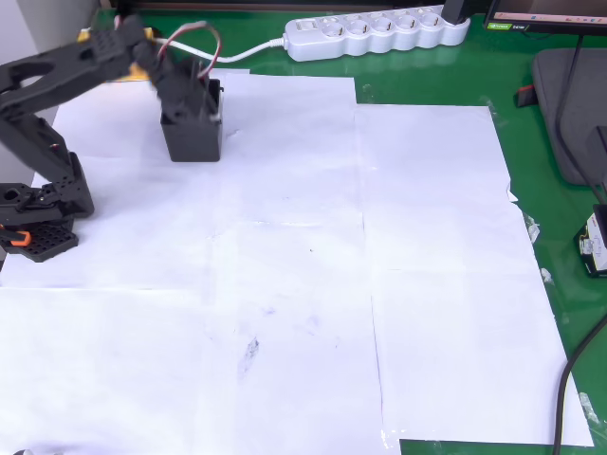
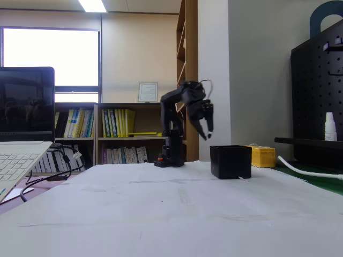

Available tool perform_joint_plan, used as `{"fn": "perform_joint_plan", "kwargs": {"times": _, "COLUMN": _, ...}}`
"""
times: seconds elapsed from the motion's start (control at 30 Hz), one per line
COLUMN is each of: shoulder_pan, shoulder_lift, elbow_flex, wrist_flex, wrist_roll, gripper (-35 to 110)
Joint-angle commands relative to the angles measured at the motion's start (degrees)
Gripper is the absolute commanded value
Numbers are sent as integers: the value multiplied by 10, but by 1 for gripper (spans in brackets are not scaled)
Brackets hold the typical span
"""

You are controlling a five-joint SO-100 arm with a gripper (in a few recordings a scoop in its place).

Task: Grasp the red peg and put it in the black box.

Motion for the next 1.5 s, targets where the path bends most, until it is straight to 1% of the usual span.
{"fn": "perform_joint_plan", "kwargs": {"times": 0.0, "shoulder_pan": 42, "shoulder_lift": -196, "elbow_flex": -206, "wrist_flex": -228, "wrist_roll": -60, "gripper": 0}}
{"fn": "perform_joint_plan", "kwargs": {"times": 0.07, "shoulder_pan": 69, "shoulder_lift": -279, "elbow_flex": -345, "wrist_flex": -321, "wrist_roll": -97, "gripper": 0}}
{"fn": "perform_joint_plan", "kwargs": {"times": 0.1, "shoulder_pan": 79, "shoulder_lift": -309, "elbow_flex": -391, "wrist_flex": -334, "wrist_roll": -111, "gripper": 0}}
{"fn": "perform_joint_plan", "kwargs": {"times": 0.3, "shoulder_pan": 115, "shoulder_lift": -419, "elbow_flex": -563, "wrist_flex": -337, "wrist_roll": -140, "gripper": 0}}
{"fn": "perform_joint_plan", "kwargs": {"times": 0.4, "shoulder_pan": 121, "shoulder_lift": -467, "elbow_flex": -563, "wrist_flex": -196, "wrist_roll": -138, "gripper": 0}}
{"fn": "perform_joint_plan", "kwargs": {"times": 0.53, "shoulder_pan": 121, "shoulder_lift": -525, "elbow_flex": -563, "wrist_flex": -47, "wrist_roll": -141, "gripper": 0}}
{"fn": "perform_joint_plan", "kwargs": {"times": 0.7, "shoulder_pan": 134, "shoulder_lift": -596, "elbow_flex": -563, "wrist_flex": 179, "wrist_roll": -183, "gripper": 0}}
{"fn": "perform_joint_plan", "kwargs": {"times": 0.9, "shoulder_pan": 139, "shoulder_lift": -643, "elbow_flex": -563, "wrist_flex": 338, "wrist_roll": -155, "gripper": 0}}
{"fn": "perform_joint_plan", "kwargs": {"times": 1.1, "shoulder_pan": 119, "shoulder_lift": -673, "elbow_flex": -563, "wrist_flex": 348, "wrist_roll": -145, "gripper": 0}}
{"fn": "perform_joint_plan", "kwargs": {"times": 1.17, "shoulder_pan": 126, "shoulder_lift": -673, "elbow_flex": -563, "wrist_flex": 348, "wrist_roll": -143, "gripper": 3}}
{"fn": "perform_joint_plan", "kwargs": {"times": 1.27, "shoulder_pan": 148, "shoulder_lift": -674, "elbow_flex": -563, "wrist_flex": 351, "wrist_roll": -143, "gripper": 3}}
{"fn": "perform_joint_plan", "kwargs": {"times": 1.47, "shoulder_pan": 149, "shoulder_lift": -674, "elbow_flex": -563, "wrist_flex": 351, "wrist_roll": -144, "gripper": 3}}
